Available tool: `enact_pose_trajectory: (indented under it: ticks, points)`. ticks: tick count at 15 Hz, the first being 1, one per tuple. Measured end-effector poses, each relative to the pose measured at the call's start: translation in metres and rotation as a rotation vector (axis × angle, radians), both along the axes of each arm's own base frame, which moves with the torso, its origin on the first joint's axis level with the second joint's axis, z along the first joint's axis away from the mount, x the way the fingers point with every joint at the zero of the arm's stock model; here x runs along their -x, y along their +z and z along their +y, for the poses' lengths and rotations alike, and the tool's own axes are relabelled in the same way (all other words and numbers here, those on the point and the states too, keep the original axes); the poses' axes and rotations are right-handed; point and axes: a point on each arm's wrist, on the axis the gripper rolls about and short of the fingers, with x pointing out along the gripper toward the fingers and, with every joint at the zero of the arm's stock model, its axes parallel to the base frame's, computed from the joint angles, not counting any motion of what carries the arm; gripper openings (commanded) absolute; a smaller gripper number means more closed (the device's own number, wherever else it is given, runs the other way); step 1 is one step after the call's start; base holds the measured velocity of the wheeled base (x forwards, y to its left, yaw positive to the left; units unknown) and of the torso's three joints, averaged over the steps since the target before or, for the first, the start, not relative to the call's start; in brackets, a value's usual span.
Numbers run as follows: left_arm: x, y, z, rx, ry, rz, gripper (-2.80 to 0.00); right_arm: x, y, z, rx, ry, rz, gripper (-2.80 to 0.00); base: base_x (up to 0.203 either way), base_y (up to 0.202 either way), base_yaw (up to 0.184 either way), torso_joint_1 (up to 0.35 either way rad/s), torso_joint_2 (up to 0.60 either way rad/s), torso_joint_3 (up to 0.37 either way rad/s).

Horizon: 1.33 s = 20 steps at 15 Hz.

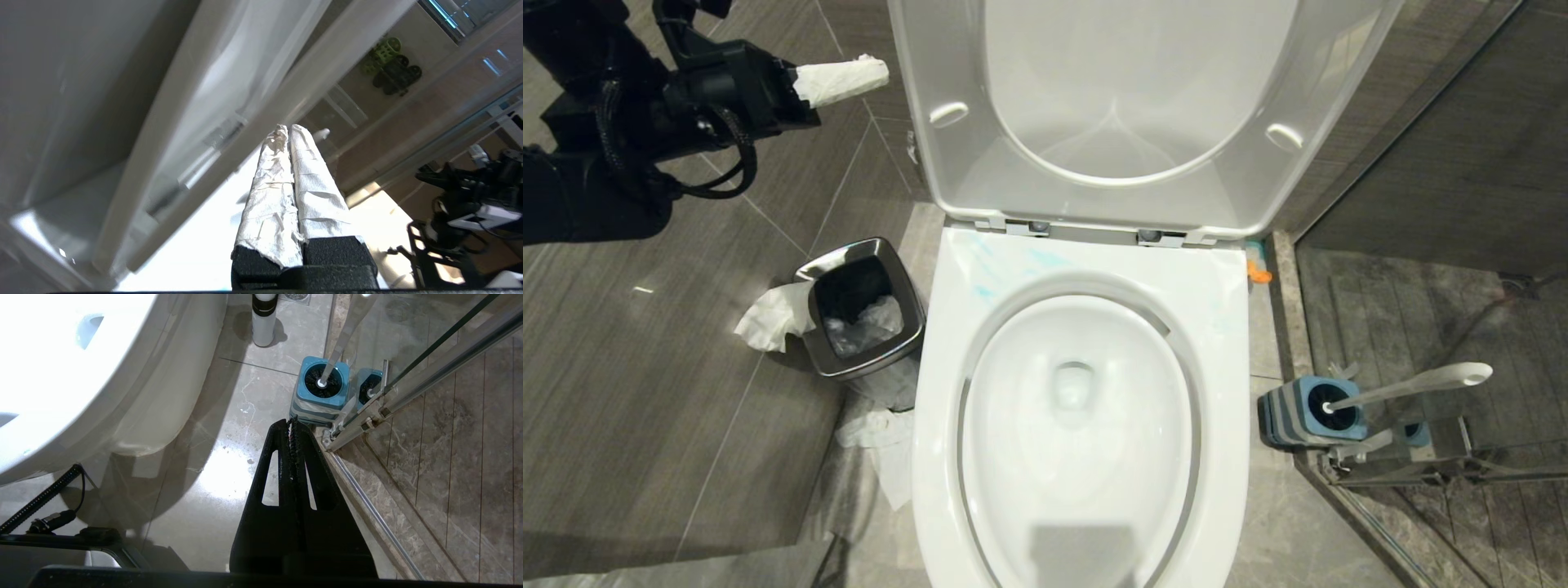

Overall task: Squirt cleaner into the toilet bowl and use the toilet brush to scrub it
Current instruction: Close the toilet lid

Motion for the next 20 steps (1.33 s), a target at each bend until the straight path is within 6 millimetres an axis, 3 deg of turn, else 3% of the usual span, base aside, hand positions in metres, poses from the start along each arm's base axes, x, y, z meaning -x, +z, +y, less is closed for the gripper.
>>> enact_pose_trajectory:
  ticks: [3,7,13,20]
  points:
    - [0.016,-0.004,0.01,-0.031,-0.045,0.093,-2.8,0.0,0.0,0.0,0.0,0.0,0.0,-2.8,0.0,0.0,0.0,0.0,0.0,0.0]
    - [0.022,-0.001,0.012,-0.012,-0.009,0.025,-2.8,0.0,0.0,0.0,0.0,0.0,0.0,-2.8,0.0,0.0,0.0,0.0,0.0,0.0]
    - [-0.014,-0.007,0.003,0.053,0.043,-0.2,-2.8,0.0,0.0,0.0,0.0,0.0,0.0,-2.8,0.0,0.0,0.0,0.0,0.0,0.0]
    - [-0.039,-0.011,0.003,0.143,0.146,-0.165,-2.8,0.0,0.0,0.0,0.0,0.0,0.0,-2.8,0.0,0.0,0.0,0.0,0.0,0.0]
